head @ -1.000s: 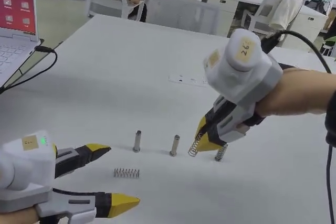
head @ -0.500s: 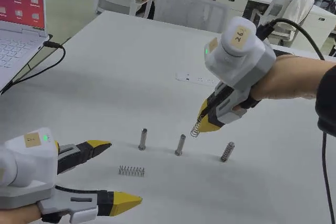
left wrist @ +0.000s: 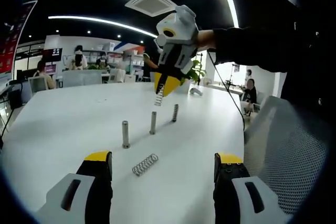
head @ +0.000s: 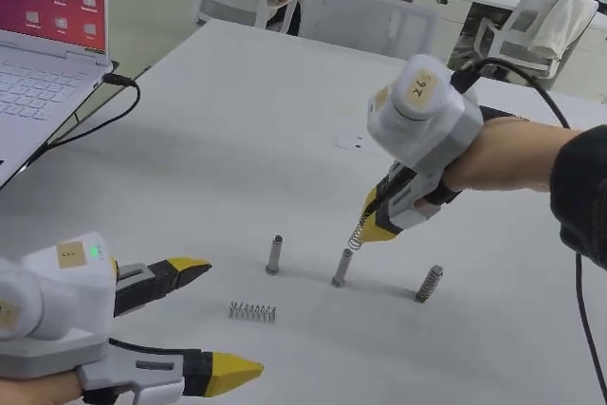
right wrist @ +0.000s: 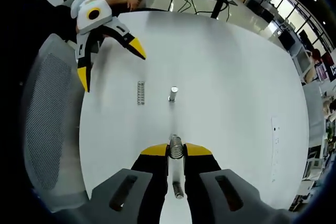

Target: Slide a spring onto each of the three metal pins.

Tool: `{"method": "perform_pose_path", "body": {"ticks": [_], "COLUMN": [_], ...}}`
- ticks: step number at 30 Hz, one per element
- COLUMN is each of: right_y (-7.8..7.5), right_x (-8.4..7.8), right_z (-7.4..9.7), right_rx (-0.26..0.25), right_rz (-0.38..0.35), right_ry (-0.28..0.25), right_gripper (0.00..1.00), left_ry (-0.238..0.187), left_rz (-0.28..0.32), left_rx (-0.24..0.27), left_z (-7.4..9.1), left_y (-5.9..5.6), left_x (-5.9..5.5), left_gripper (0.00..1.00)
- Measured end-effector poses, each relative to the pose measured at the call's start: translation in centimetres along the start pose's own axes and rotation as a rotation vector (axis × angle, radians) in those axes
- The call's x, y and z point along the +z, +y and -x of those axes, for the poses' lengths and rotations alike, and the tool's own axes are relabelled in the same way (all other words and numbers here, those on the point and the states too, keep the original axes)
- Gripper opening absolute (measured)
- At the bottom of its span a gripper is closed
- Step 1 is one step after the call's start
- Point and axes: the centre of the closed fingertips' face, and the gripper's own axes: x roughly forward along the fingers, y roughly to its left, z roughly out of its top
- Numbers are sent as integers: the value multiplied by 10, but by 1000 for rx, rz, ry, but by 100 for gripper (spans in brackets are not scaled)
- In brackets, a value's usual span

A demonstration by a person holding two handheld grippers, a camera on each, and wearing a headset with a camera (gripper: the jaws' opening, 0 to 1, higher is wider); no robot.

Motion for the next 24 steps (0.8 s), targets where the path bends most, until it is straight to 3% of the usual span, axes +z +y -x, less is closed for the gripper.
{"method": "perform_pose_path", "body": {"ticks": [24], "right_y": [-3], "right_x": [-7], "right_z": [-25], "right_rx": [46], "right_rz": [-20], "right_ry": [29], "right_gripper": [8], "left_ry": [7], "left_rz": [15], "left_rx": [4], "left_z": [2], "left_y": [4], "left_x": [-5], "left_gripper": [72]}}
